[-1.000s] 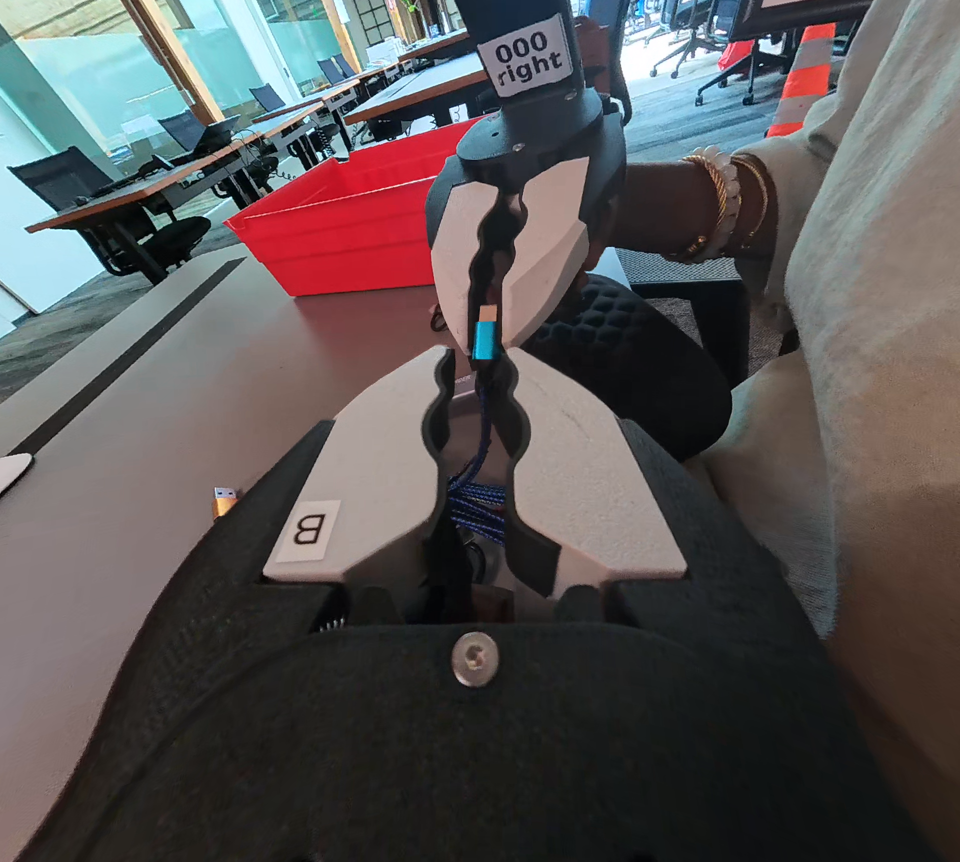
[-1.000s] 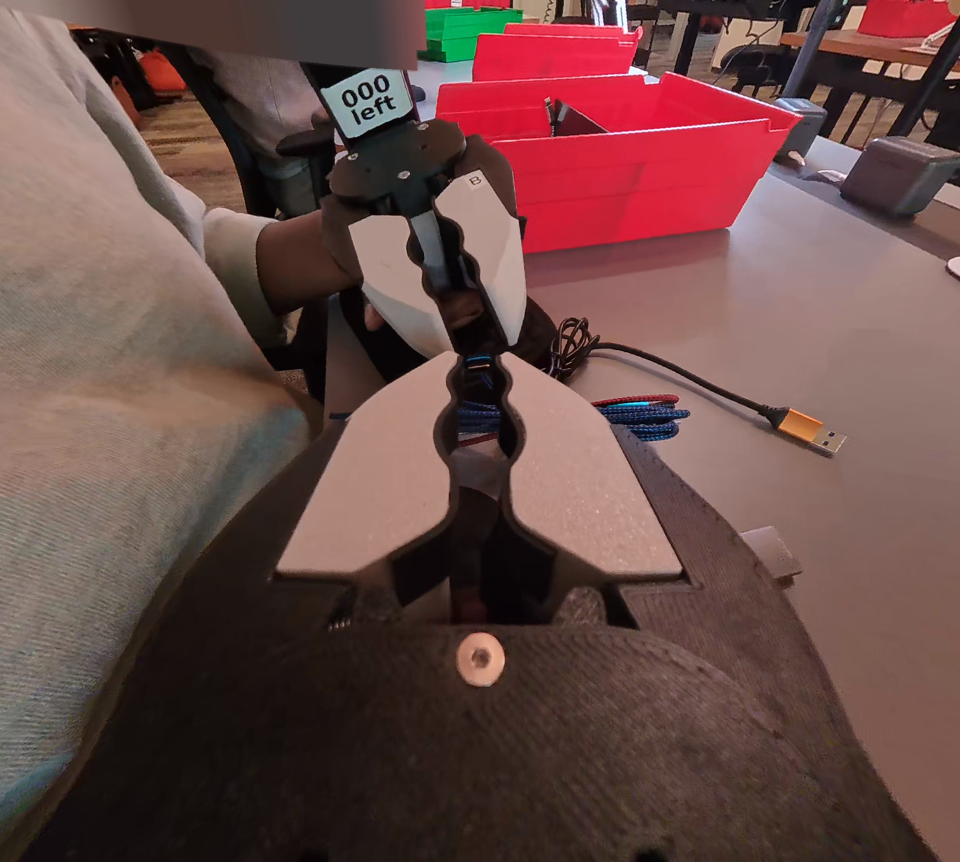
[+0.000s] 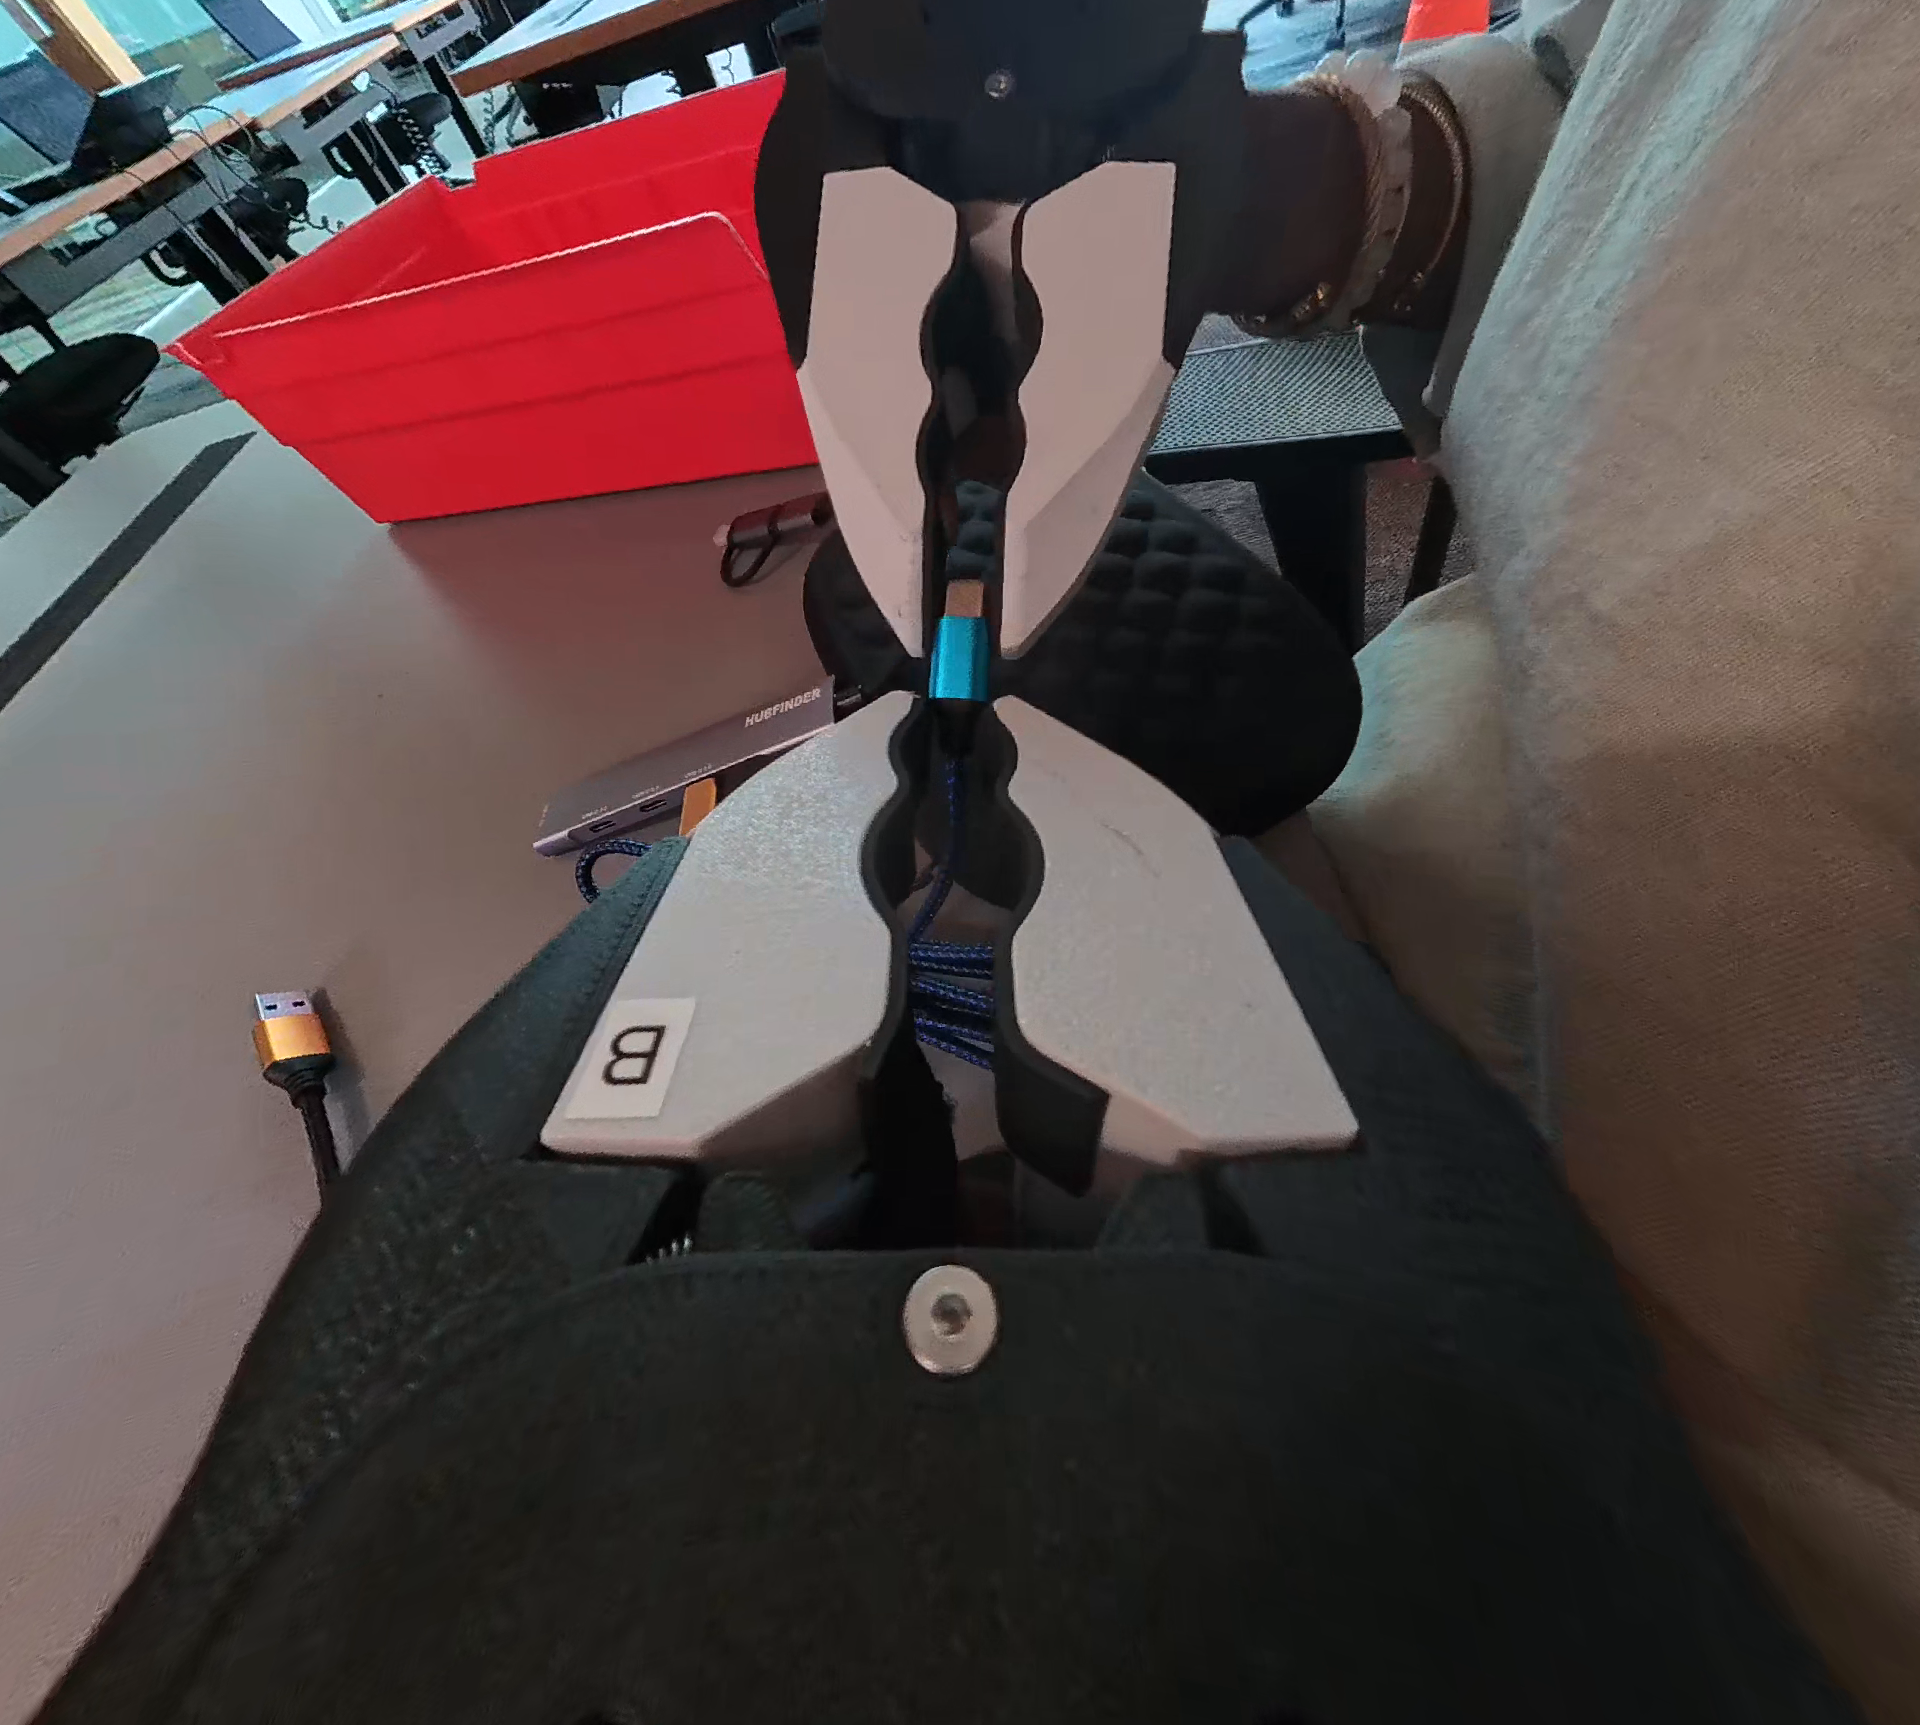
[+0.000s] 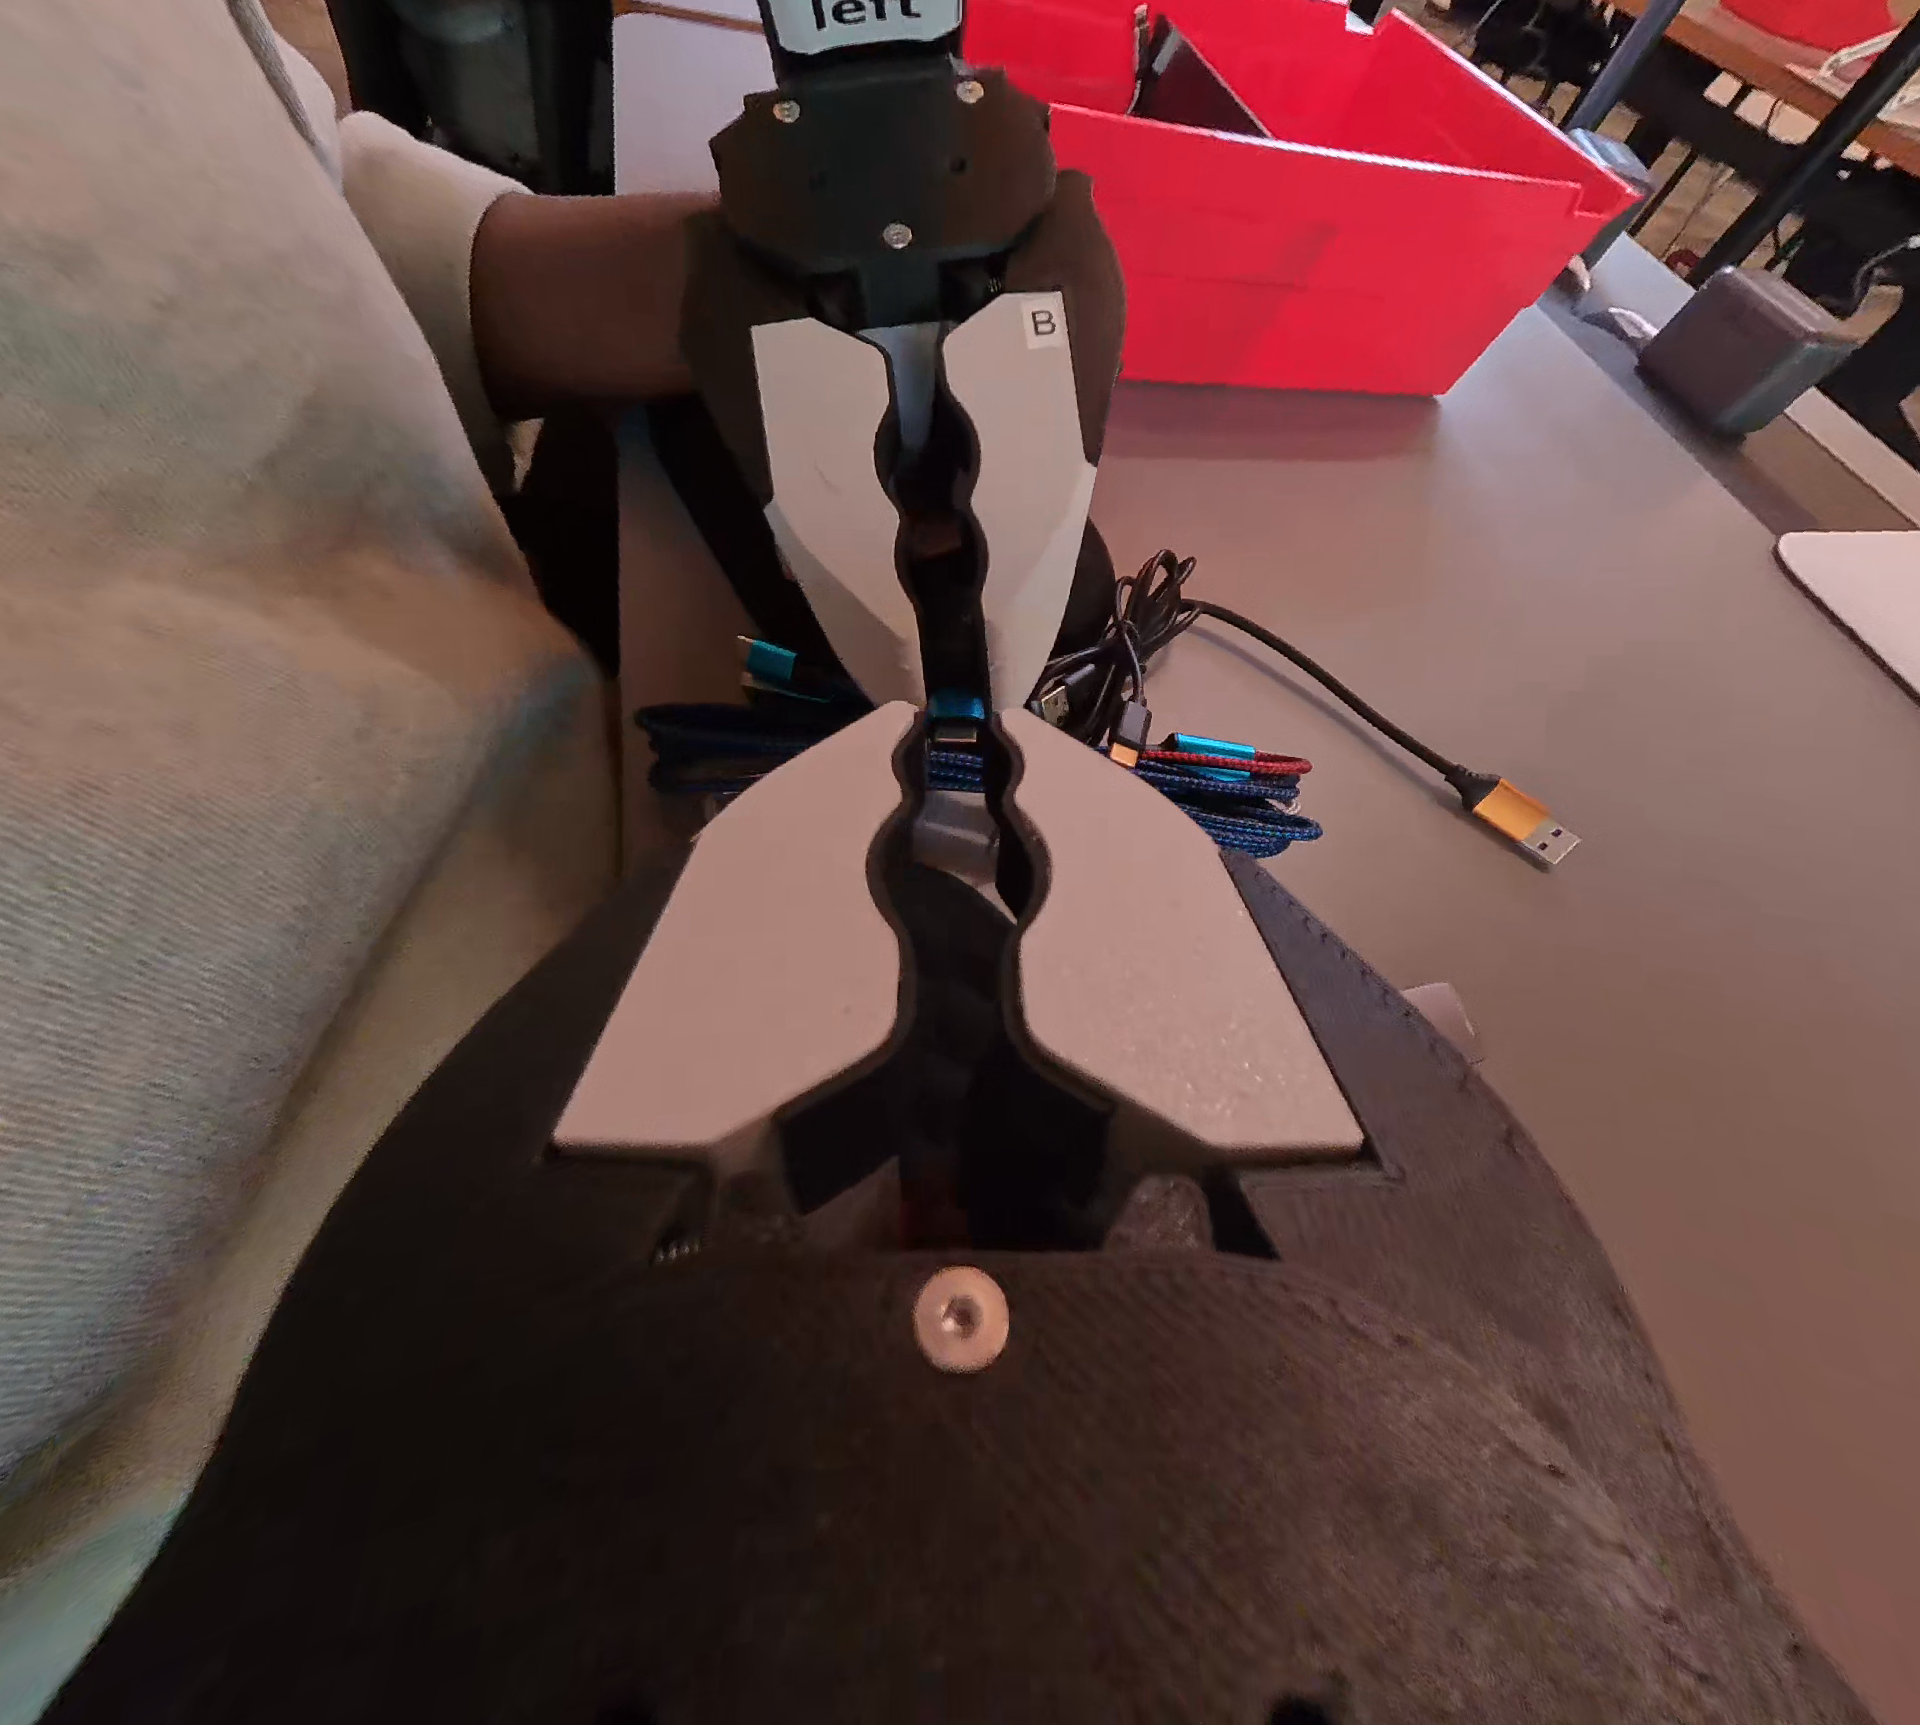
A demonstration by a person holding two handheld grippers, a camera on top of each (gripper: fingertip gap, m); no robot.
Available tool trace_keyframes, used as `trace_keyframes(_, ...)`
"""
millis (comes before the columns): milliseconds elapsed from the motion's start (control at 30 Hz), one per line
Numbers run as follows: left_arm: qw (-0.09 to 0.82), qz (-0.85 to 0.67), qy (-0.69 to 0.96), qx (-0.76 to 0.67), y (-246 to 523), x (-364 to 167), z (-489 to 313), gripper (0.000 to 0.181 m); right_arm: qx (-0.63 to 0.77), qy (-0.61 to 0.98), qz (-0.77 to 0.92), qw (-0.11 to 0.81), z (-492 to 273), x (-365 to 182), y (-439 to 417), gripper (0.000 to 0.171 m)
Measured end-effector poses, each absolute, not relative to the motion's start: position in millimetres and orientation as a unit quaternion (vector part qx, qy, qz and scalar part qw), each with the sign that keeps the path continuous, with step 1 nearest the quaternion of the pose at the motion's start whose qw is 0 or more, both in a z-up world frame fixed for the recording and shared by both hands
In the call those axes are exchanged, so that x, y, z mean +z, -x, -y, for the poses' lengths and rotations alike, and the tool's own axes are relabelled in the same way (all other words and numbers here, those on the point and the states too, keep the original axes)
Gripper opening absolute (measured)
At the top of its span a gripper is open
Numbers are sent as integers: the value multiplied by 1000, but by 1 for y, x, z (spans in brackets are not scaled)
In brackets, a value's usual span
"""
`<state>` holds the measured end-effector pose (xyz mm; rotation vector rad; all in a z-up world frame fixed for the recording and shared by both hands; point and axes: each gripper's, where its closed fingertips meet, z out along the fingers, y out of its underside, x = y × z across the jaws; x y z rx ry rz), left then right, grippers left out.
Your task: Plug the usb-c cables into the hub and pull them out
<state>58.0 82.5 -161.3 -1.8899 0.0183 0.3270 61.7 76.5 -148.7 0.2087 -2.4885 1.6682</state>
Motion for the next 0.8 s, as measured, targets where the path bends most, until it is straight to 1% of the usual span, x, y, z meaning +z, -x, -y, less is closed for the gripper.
trace_keyframes(200, 573, 2, 811, 120, -57, -163, -83, 14, 580, -65, 811, 43, -77, -151, -61, 9)
trace_keyframes(300, 569, -4, 813, 121, -58, -165, -84, 15, 586, -57, 807, 45, -76, -150, -59, 9)
trace_keyframes(567, 573, -2, 810, 123, -58, -163, -83, 11, 582, -51, 810, 43, -75, -153, -59, 9)
trace_keyframes(700, 561, 1, 817, 132, -56, -166, -84, 11, 554, -29, 831, 31, -78, -157, -57, 9)
trace_keyframes(800, 562, 12, 817, 130, -54, -166, -83, 10, 508, 20, 860, 54, -90, -163, -40, 34)
